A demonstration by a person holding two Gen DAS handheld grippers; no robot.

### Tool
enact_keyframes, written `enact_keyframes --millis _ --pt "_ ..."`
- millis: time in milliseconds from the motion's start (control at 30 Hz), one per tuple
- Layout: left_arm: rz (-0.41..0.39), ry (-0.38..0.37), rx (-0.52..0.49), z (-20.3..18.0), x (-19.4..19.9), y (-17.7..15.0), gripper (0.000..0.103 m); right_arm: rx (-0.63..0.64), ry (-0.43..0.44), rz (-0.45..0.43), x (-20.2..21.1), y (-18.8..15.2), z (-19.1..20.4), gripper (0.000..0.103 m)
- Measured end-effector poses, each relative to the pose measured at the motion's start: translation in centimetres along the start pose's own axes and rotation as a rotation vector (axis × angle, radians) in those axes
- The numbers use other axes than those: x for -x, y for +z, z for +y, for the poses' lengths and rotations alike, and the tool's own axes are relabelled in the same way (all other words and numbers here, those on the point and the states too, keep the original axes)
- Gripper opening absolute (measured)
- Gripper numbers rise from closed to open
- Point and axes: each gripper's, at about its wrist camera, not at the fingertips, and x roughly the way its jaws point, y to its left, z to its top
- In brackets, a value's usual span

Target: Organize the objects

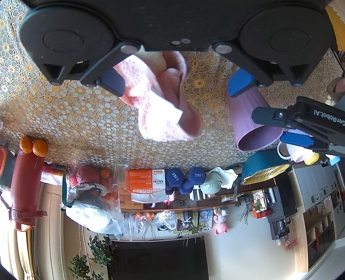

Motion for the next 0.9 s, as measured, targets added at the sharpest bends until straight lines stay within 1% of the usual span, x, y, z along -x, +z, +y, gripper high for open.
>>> enact_keyframes --millis 100,167,300,500,567,667,700,767,800,833,867,900 --pt "0.007 0.005 -0.007 -0.1 -0.5 0.2 0.103 0.046 -0.063 0.027 -1.2 -0.3 0.4 0.101" --pt "0.014 0.012 -0.013 -0.1 -0.9 0.3 0.103 0.052 -0.093 0.053 -2.1 -0.5 0.5 0.101" --pt "0.023 0.023 -0.021 -0.1 -1.5 0.5 0.103 0.073 -0.112 0.076 -3.3 -1.0 1.0 0.099" --pt "0.031 0.047 -0.049 -0.4 -2.5 0.9 0.103 0.128 -0.166 0.090 -4.4 -1.5 1.8 0.091" --pt "0.030 0.058 -0.053 -0.4 -2.7 1.0 0.102 0.141 -0.185 0.089 -4.6 -1.5 1.8 0.087" --pt "0.020 0.056 -0.064 -0.4 -2.6 1.1 0.102 0.150 -0.210 0.081 -4.5 -1.5 1.7 0.076" --pt "0.014 0.060 -0.067 -0.4 -2.5 1.1 0.101 0.150 -0.219 0.079 -4.5 -1.5 1.6 0.070" --pt "0.008 0.069 -0.066 -0.4 -2.4 1.2 0.094 0.150 -0.229 0.073 -4.4 -1.5 1.5 0.062" --pt "0.014 0.065 -0.063 -0.3 -2.4 1.1 0.085 0.149 -0.235 0.068 -4.3 -1.4 1.4 0.055" --pt "0.019 0.065 -0.061 -0.3 -2.4 1.1 0.079 0.144 -0.236 0.064 -4.2 -1.3 1.3 0.048" --pt "0.021 0.061 -0.058 -0.2 -2.4 1.1 0.079 0.135 -0.234 0.059 -4.0 -1.3 1.2 0.046" --pt "0.022 0.058 -0.058 -0.1 -2.3 1.1 0.079 0.122 -0.228 0.052 -3.8 -1.2 1.0 0.042"
